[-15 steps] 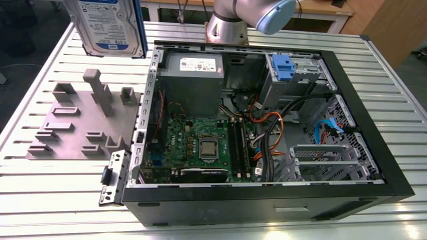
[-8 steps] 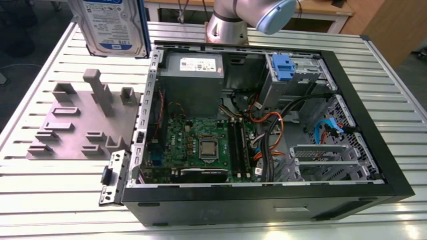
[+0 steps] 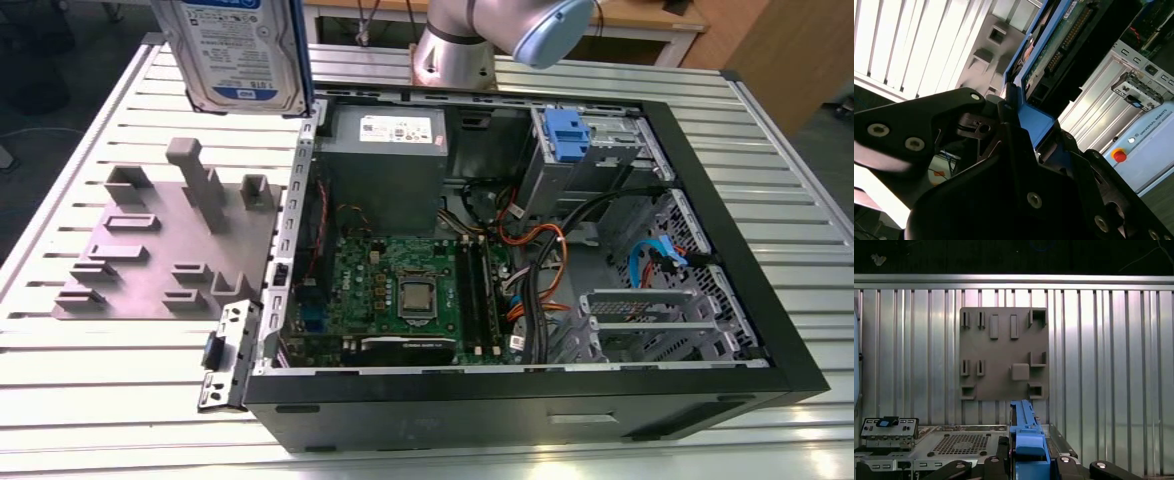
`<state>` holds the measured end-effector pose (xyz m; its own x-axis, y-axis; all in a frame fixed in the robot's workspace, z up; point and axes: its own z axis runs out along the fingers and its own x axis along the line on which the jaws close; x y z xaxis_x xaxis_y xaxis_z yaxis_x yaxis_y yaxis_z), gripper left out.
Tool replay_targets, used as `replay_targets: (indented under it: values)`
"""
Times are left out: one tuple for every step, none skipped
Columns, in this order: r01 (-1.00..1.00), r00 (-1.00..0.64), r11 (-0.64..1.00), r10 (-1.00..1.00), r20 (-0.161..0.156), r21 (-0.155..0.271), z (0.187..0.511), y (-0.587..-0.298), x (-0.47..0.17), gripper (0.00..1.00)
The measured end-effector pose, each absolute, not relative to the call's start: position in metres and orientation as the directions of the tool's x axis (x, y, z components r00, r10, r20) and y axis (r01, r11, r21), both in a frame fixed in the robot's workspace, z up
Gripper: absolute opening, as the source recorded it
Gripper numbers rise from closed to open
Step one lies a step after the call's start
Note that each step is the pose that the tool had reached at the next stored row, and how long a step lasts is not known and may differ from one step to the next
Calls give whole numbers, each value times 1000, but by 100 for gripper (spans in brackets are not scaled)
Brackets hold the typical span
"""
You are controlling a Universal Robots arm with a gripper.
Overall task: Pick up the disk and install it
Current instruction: 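Pick up the disk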
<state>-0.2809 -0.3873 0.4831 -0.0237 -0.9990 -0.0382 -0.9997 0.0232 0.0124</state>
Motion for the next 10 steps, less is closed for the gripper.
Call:
replay_targets:
  values:
    - [-1000,-24,23,-999,-38,12,483,-387,-280,37]
    - [-1000,-24,23,-999,-38,12,483,-387,-279,37]
    - [-1000,-24,23,-999,-38,12,483,-387,-279,37]
    - [-1000,-24,23,-999,-38,12,483,-387,-278,37]
    - [-1000,-24,23,-999,-38,12,483,-387,-278,37]
    - [-1000,-24,23,-999,-38,12,483,-387,-277,37]
    - [-1000,-24,23,-999,-38,12,483,-387,-277,37]
    - [-1000,-24,23,-999,-38,12,483,-387,-276,37]
    - [-1000,-24,23,-999,-38,12,483,-387,-276,37]
    - [-1000,-24,23,-999,-38,12,483,-387,-275,37]
